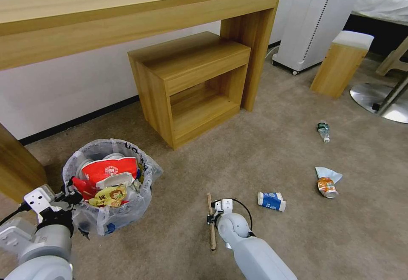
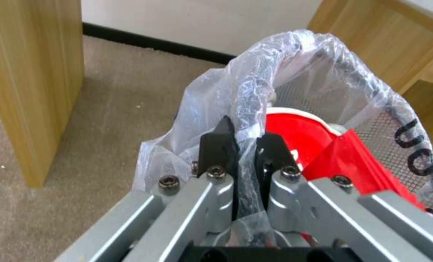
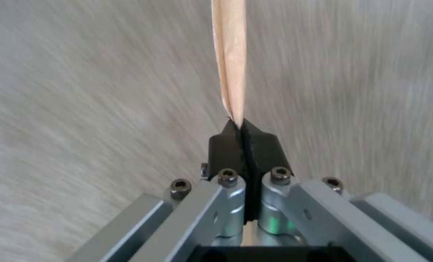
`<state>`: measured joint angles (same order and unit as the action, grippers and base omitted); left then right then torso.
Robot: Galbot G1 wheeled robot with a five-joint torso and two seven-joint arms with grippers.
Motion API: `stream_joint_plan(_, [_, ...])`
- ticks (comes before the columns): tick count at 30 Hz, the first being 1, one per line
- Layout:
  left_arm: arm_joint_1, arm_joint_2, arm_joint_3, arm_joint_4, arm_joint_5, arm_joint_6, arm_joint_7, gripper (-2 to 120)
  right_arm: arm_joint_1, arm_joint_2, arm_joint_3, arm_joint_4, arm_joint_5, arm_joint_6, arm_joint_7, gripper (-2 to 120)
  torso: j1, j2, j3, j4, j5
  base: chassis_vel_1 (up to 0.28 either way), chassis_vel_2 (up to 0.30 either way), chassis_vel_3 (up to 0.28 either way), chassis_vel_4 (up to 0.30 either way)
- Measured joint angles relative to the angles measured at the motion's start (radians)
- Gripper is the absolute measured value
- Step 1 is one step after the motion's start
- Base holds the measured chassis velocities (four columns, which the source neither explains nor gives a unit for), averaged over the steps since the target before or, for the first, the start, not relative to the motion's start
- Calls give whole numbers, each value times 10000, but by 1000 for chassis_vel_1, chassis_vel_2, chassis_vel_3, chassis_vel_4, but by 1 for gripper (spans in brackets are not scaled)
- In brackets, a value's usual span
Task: Pick up the trash bin and place the garbage on the floor into it.
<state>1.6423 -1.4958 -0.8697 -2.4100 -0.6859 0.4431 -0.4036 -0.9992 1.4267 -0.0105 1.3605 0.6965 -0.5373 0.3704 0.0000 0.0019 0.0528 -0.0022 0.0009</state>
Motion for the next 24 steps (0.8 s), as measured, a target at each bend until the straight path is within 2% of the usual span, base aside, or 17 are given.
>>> stream_joint_plan(2, [0,0,37,32,16,0,0,3,-105,-151,17,428,-12,264,-164,0,0,0,0,1,2,0,0,0,0])
stream_joint_plan(5, [40,-11,249,93,155,0,1,3,-626,-798,416,2674,-127,1433,-1304,0,0,0,-2,-2,2,0,0,0,0])
stream_joint_plan(6, [40,-11,249,93,155,0,1,3,-626,-798,416,2674,-127,1433,-1304,0,0,0,-2,-2,2,0,0,0,0])
stream_joint_plan(8, [93,-27,500,95,217,6,-4,3,-943,-1271,949,4295,-108,2264,-2341,0,0,1,-2,-3,0,0,0,0,0])
stream_joint_plan(9, [113,-35,613,93,219,39,-19,3,-998,-1449,1143,4784,-77,2608,-2764,0,0,0,-2,-3,0,0,0,0,0])
stream_joint_plan(10, [113,-35,613,93,219,39,-19,3,-998,-1449,1143,4784,-77,2608,-2764,0,0,0,-2,-3,0,0,0,0,0])
stream_joint_plan(13, [205,-52,1150,4,269,161,-92,3,-1041,-2204,1762,6001,16,4248,-4784,0,0,0,-2,-3,2,0,0,0,0])
stream_joint_plan(14, [205,-52,1150,4,269,161,-92,3,-1041,-2204,1762,6001,16,4248,-4784,0,0,0,-2,-3,2,0,0,0,0])
stream_joint_plan(17, [324,-74,1931,-108,505,197,-122,3,-828,-2572,2226,6256,182,6344,-7512,0,0,1,-2,-4,1,0,0,0,0])
stream_joint_plan(18, [324,-74,1931,-108,505,197,-122,3,-828,-2572,2226,6256,182,6344,-7512,0,0,1,-2,-4,1,0,0,0,0])
stream_joint_plan(20, [439,-83,2533,-194,733,198,-126,3,-643,-2512,2284,6129,368,7342,-9079,0,0,1,-2,-3,1,0,0,0,0])
stream_joint_plan(22, [608,-84,3141,-323,834,216,-132,3,-543,-2392,2095,5959,664,7815,-9770,0,0,1,-2,-2,1,0,0,0,0])
stream_joint_plan(23, [608,-84,3141,-323,834,216,-132,3,-543,-2392,2095,5959,664,7815,-9770,0,0,1,-2,-2,1,0,0,0,0])
stream_joint_plan(24, [734,-80,3512,-421,849,254,-134,3,-480,-2307,1958,5819,735,7972,-9999,0,0,1,-2,-3,1,0,0,0,0])
